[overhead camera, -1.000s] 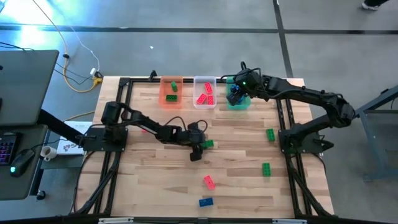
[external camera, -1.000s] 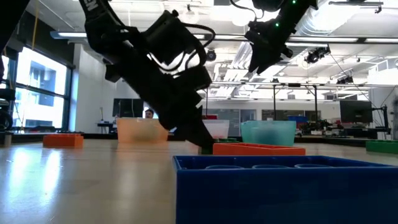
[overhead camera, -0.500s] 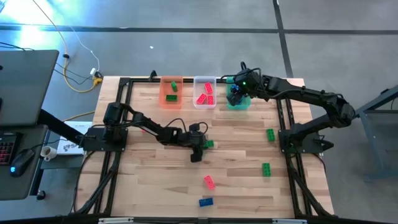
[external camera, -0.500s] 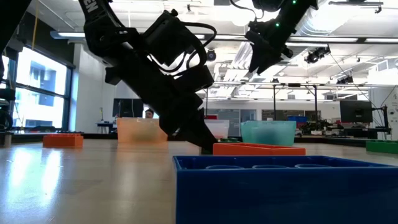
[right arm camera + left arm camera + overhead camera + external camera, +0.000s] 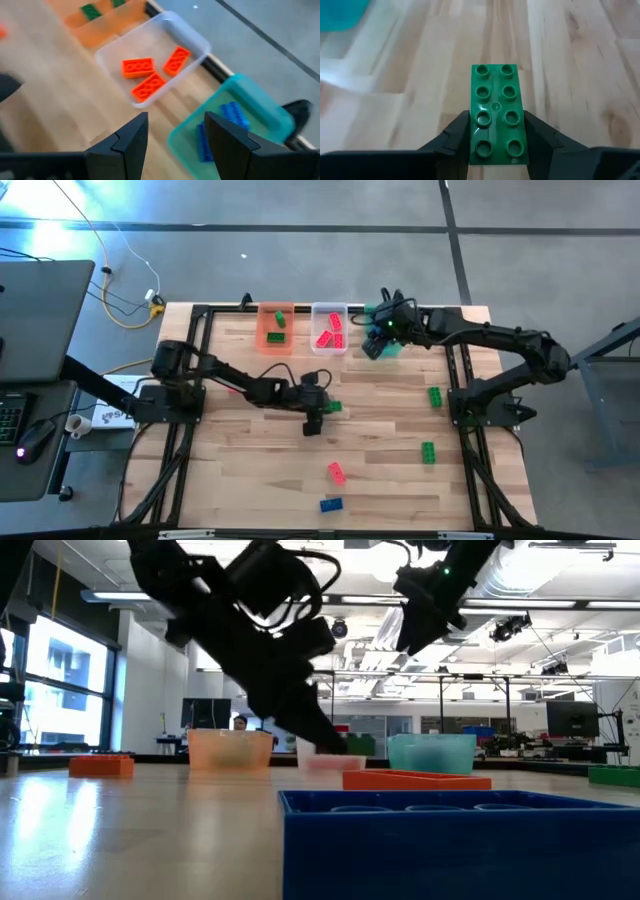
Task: Sort & place blocks by color
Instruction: Put the green game piece into the orange bin
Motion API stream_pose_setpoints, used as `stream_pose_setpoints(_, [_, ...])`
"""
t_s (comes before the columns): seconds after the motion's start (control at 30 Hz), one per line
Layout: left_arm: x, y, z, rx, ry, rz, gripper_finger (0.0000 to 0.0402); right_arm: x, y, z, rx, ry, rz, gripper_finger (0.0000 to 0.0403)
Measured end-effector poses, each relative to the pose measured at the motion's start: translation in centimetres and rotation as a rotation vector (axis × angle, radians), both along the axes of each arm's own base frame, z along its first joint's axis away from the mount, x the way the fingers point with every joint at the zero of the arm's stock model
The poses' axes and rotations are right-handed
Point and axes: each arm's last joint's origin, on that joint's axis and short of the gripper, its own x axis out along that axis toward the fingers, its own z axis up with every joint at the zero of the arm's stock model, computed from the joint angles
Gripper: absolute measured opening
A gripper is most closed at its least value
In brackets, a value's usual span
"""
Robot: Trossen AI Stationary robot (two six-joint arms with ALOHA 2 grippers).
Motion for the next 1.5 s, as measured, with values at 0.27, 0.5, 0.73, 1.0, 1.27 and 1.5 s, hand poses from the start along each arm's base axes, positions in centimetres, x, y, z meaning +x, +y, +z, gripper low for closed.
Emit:
stream_pose_setpoints(0.27, [-2.1,1.5,3.6,0.097,0.075,0.055,0.0111,1.1,3.7,0.0,0.057,-0.037,0.105,0.0183])
stream_pose_setpoints(0.5, [-4.5,3.0,6.3,0.151,0.142,0.136,0.0111,1.7,7.0,0.0,0.091,-0.059,0.178,0.0183])
stream_pose_setpoints(0.73, [-7.0,4.7,8.3,0.223,0.2,0.244,0.0111,1.8,10.1,0.0,0.144,-0.093,0.227,0.0183])
stream_pose_setpoints(1.0, [-11.5,7.9,8.5,0.239,0.177,0.392,0.0111,1.7,13.1,0.1,0.135,-0.128,0.233,0.0183])
stream_pose_setpoints(1.27, [-14.3,12.8,8.6,0.187,0.165,0.529,0.0111,1.3,15.0,0.2,0.142,-0.159,0.217,0.0183])
stream_pose_setpoints(1.5, [-15.7,15.6,7.2,0.059,0.177,0.552,0.0111,1.1,16.2,0.3,0.131,-0.183,0.229,0.0183])
